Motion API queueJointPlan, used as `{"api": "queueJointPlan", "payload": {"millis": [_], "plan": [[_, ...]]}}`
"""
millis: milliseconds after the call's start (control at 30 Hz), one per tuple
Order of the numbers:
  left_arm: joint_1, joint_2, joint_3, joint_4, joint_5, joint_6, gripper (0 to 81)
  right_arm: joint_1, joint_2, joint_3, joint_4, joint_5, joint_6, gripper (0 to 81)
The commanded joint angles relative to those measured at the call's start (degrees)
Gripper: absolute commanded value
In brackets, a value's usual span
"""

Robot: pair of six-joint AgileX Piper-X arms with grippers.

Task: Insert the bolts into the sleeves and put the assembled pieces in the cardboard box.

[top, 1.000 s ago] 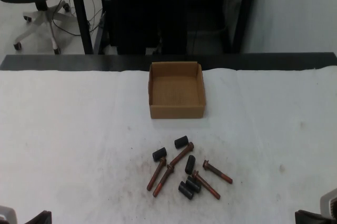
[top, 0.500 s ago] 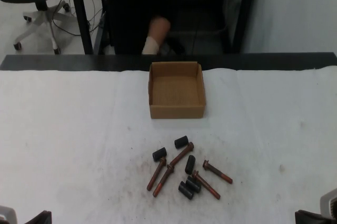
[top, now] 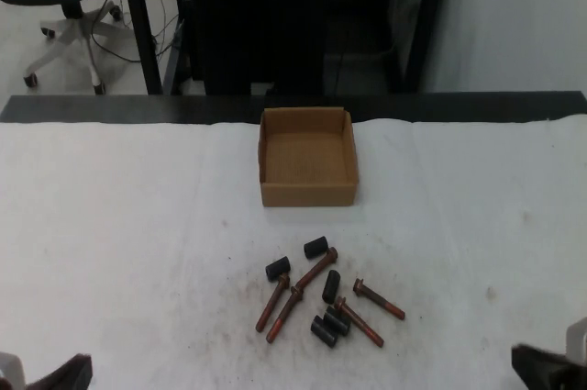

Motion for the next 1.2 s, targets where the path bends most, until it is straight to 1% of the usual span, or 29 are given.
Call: {"api": "queueJointPlan", "payload": {"millis": [0,100,133,200,233,267,300,333,367,433,500,533,633,700,767,867,933,1033,1100,1133,1167], "plan": [[0.0,0.0,-0.5,-13.6,5.3,-5.3,0.3,0.2,-0.3,-0.6,-15.6,-7.4,11.5,0.4],[0.0,0.0,-0.5,-27.6,9.7,-8.7,0.3,0.2,-0.3,-0.6,-30.5,-13.0,24.8,0.4],[0.0,0.0,-0.5,-31.4,9.7,-9.3,0.3,0.2,-0.3,-0.6,-35.4,-12.9,27.5,0.4],[0.0,0.0,-0.5,-36.8,9.7,-15.7,0.3,0.2,-0.3,-0.6,-44.3,-12.1,31.1,0.4],[0.0,0.0,-0.5,-38.0,9.8,-18.7,0.3,0.2,-0.3,-0.6,-48.1,-12.1,34.1,0.4],[0.0,0.0,-0.5,-38.8,11.1,-22.4,0.3,0.2,-0.3,-0.6,-51.4,-12.1,39.1,0.4],[0.0,0.0,-0.5,-38.6,13.9,-24.6,0.3,0.2,-0.3,-0.6,-53.1,-12.5,43.8,0.4],[0.0,0.0,-0.5,-37.9,18.3,-24.4,0.3,0.2,-0.3,-0.6,-53.9,-13.7,48.9,0.4],[0.0,0.0,-0.5,-37.0,22.5,-23.3,0.3,0.2,-0.3,-0.6,-53.5,-16.2,50.4,0.4],[0.0,1.6,-0.5,-34.2,33.0,-20.4,0.3,0.2,0.0,-1.9,-49.0,-24.9,45.4,0.4],[0.0,4.8,-0.5,-31.6,37.7,-20.3,0.3,0.2,1.0,-6.1,-38.1,-32.7,39.1,0.4],[0.0,7.1,-0.5,-29.2,37.9,-20.3,0.3,0.2,1.7,-9.1,-31.9,-33.8,36.7,0.4],[0.0,15.2,-2.1,-26.6,37.3,-19.4,0.3,0.0,6.5,-18.4,-7.4,-28.4,31.2,0.4],[0.0,21.4,-5.1,-26.6,37.4,-17.2,0.3,0.1,11.1,-24.3,2.7,-25.9,22.0,0.4],[0.0,28.9,-9.4,-26.6,37.4,-12.9,0.3,0.1,15.6,-28.9,8.7,-24.1,16.0,0.4],[0.0,42.2,-17.6,-25.3,37.4,-10.4,0.3,0.1,23.4,-35.2,15.9,-18.1,15.2,0.4],[0.1,50.9,-25.3,-20.5,37.9,-8.0,0.3,0.1,28.7,-37.9,19.8,-15.5,15.2,0.4],[0.7,65.4,-37.5,-7.8,37.9,0.5,0.3,0.1,34.6,-40.6,22.0,-15.2,15.2,0.4],[1.3,72.9,-45.4,0.9,37.9,6.4,0.3,0.1,37.0,-41.3,21.6,-15.5,15.5,0.4],[1.6,76.3,-49.5,4.7,37.9,8.4,0.3,0.1,37.7,-41.5,21.6,-15.6,16.4,0.4],[1.8,78.8,-53.3,7.6,37.9,8.4,0.3,0.1,38.2,-41.5,21.6,-15.6,16.8,0.4]]}}
